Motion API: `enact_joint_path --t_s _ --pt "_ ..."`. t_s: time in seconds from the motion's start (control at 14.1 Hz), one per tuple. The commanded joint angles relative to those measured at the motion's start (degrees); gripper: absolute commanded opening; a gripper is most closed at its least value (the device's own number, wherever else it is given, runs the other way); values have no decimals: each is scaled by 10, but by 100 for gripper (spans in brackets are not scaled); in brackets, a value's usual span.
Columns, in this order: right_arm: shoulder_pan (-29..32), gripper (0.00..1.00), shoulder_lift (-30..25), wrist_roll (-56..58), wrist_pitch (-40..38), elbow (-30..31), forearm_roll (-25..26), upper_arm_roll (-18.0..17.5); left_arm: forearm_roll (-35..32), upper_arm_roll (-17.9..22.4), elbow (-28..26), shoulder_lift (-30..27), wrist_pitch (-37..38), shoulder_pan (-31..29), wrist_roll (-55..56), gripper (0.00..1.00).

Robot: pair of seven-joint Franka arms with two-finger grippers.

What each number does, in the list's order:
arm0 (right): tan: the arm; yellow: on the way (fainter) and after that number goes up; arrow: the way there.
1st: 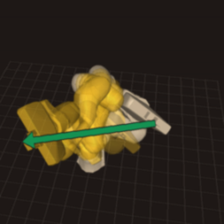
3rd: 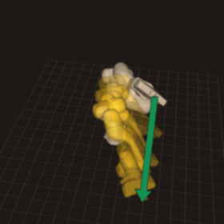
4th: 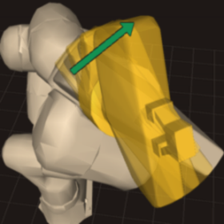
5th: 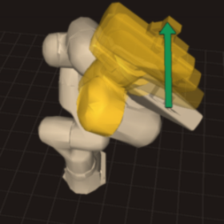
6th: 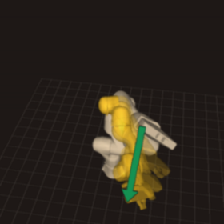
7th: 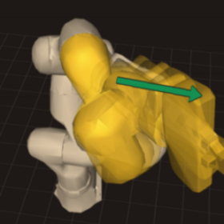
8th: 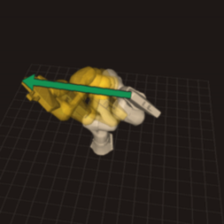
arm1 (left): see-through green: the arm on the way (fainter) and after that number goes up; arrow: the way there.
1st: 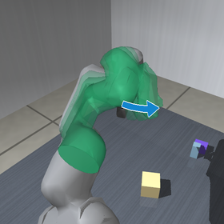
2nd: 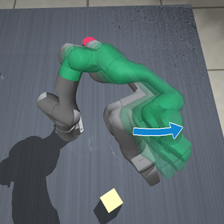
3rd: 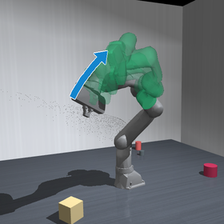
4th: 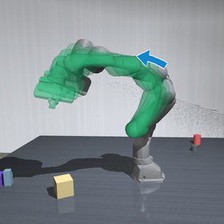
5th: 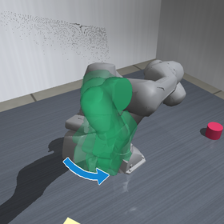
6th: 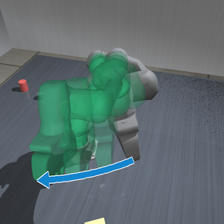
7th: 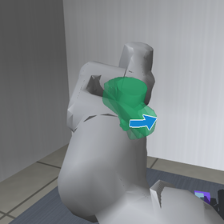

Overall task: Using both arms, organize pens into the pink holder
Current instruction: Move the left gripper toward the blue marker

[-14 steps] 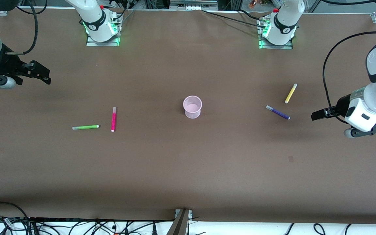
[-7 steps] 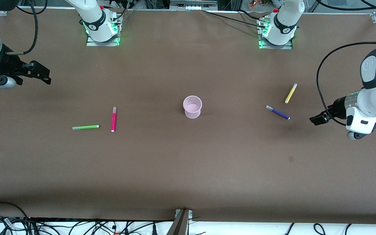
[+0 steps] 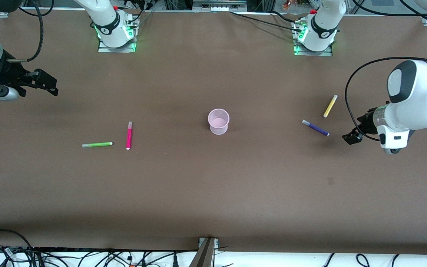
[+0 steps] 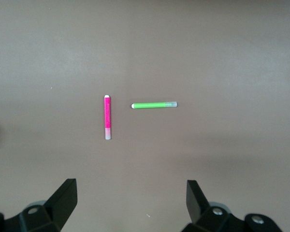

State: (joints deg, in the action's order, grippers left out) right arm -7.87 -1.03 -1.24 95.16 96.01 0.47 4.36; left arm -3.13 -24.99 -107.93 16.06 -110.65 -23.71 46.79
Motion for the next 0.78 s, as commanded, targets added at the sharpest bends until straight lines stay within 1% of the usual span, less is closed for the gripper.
enact_joint_path --t_s 0.0,0.07,0.14,0.21,0.28,0.35,0.42,0.57,0.64,0.71 --pt "-3 100 1 2 -8 -7 1 1 13 -5 -41 -33 -13 -15 -194 100" --pt "-3 100 1 2 -9 -8 1 0 33 -5 -41 -33 -13 -28 -262 100" --pt "-3 100 1 2 -9 -8 1 0 53 -5 -46 -36 -14 -35 -304 100" --pt "-3 100 2 2 -9 -8 1 1 57 -5 -54 -43 -18 -41 -327 100" --pt "-3 100 2 2 -7 -8 1 0 58 -5 -74 -46 -40 -42 -330 100" --pt "-3 100 2 2 -6 -8 1 0 72 -4 -104 -54 -80 -42 -312 100" --pt "-3 100 2 2 -5 -8 1 0 98 -4 -136 -57 -124 -44 -259 100" --pt "-3 100 1 2 -4 -8 1 0 101 -4 -204 -59 -237 -47 -197 100" --pt "-3 100 1 2 -4 -8 1 0 101 -5 -226 -58 -280 -45 -197 100" --pt "-3 100 2 2 -4 -8 1 0 103 -5 -228 -53 -297 -43 -189 100"
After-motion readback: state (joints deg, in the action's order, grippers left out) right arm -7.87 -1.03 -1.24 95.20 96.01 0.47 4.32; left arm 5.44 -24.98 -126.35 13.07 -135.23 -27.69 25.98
